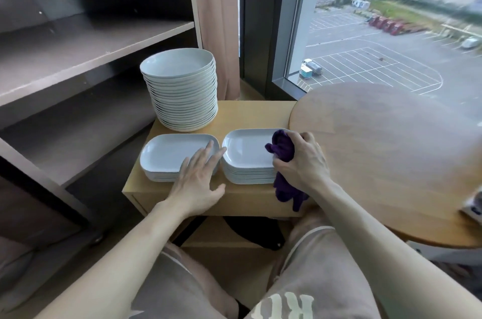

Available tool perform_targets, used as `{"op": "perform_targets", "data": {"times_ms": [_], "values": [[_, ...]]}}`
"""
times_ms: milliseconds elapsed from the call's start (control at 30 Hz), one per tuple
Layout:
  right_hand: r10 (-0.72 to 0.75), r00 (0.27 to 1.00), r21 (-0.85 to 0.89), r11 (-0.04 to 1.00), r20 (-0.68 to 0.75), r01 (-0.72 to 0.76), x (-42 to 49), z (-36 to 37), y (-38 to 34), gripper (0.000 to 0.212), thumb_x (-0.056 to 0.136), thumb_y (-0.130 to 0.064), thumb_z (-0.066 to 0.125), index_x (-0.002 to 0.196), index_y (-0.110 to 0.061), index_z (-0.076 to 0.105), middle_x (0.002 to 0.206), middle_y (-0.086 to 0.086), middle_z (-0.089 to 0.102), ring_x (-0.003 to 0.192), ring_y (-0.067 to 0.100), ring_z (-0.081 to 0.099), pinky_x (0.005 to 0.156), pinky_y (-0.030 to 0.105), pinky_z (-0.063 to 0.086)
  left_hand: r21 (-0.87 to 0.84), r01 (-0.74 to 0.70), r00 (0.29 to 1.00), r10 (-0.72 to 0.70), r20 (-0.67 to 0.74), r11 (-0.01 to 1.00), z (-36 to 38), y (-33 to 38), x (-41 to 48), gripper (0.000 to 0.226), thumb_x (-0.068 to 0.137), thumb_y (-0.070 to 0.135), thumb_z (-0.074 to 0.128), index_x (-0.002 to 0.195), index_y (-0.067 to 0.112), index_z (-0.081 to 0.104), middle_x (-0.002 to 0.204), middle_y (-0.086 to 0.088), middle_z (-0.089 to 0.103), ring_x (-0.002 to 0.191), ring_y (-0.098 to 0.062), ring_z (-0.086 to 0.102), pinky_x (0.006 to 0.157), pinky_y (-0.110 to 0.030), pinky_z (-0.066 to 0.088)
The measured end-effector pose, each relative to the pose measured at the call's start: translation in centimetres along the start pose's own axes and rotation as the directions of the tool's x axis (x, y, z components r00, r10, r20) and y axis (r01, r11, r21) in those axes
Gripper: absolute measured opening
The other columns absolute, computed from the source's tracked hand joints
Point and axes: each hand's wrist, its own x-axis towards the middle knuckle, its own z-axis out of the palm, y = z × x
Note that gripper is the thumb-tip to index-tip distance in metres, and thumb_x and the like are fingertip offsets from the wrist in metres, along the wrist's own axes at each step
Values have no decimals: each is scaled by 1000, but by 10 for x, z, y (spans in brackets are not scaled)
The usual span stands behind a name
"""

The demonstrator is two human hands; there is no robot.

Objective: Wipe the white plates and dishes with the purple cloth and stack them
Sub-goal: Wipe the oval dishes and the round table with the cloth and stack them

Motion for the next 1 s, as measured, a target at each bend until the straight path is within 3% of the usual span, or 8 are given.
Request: {"op": "perform_targets", "data": {"times_ms": [133, 233, 300, 400, 500, 667, 1000], "values": [[81, 995, -62, 995, -58, -84, 26, -14, 1, 64, 83, -49, 72, 137, -26, 46, 124, 6, 51, 110, 30, 52, 93, 41, 46, -92, 86, 996, -89, -32, 992, -7, -2, 36, 92, 88, 71, 56, 161, 42, 7, 173, 2, 0, 158, -22, -1, 126, -53, 4], [67, 998, -158, 985, -16, -69, 47, -17, 3, 63, 82, -59, 71, 132, -26, 51, 120, 4, 49, 107, 29, 51, 89, 38, 42, -85, 175, 979, -164, 125, 981, -13, -8, 60, 119, 61, 100, 48, 157, 53, -5, 171, 7, -13, 157, -24, -14, 123, -61, -3], [55, 998, -204, 978, 19, -50, 54, -11, 2, 63, 81, -62, 70, 130, -26, 53, 120, 3, 48, 108, 29, 50, 89, 36, 39, -70, 203, 956, -183, 228, 977, -13, -11, 73, 127, 47, 108, 42, 152, 61, -13, 171, 6, -17, 156, -30, -18, 121, -66, -5], [6, 995, -306, 952, 95, 23, 54, 10, -2, 67, 83, -75, 53, 132, -30, 52, 129, 4, 47, 114, 31, 46, 97, 43, 38, -37, 215, 928, -192, 321, 976, -5, -14, 80, 119, 49, 108, 42, 143, 70, -21, 170, 4, -21, 155, -37, -20, 120, -69, -8], [9, 996, -319, 948, 94, 22, 53, 22, -5, 72, 85, -80, 31, 132, -31, 53, 136, 5, 49, 115, 34, 47, 98, 47, 37, -29, 212, 930, -192, 314, 977, 6, -15, 78, 114, 53, 107, 39, 140, 72, -25, 168, 5, -27, 153, -37, -27, 118, -67, -15], [-30, 997, -428, 902, 78, 60, 59, 30, -6, 52, 91, -58, 51, 129, -23, 54, 133, 8, 51, 110, 36, 51, 93, 46, 39, -8, 213, 935, -201, 292, 977, 12, -15, 76, 118, 56, 106, 38, 138, 65, -37, 165, 7, -32, 151, -35, -30, 118, -65, -19], [-120, 981, -403, 899, 152, 172, 72, 41, -25, 45, 90, -49, 48, 126, -25, 59, 127, 5, 52, 107, 32, 52, 89, 42, 41, 36, 212, 935, -213, 283, 977, 15, -19, 78, 119, 56, 106, 33, 142, 60, -36, 166, 8, -32, 153, -33, -28, 119, -64, -17]]}}
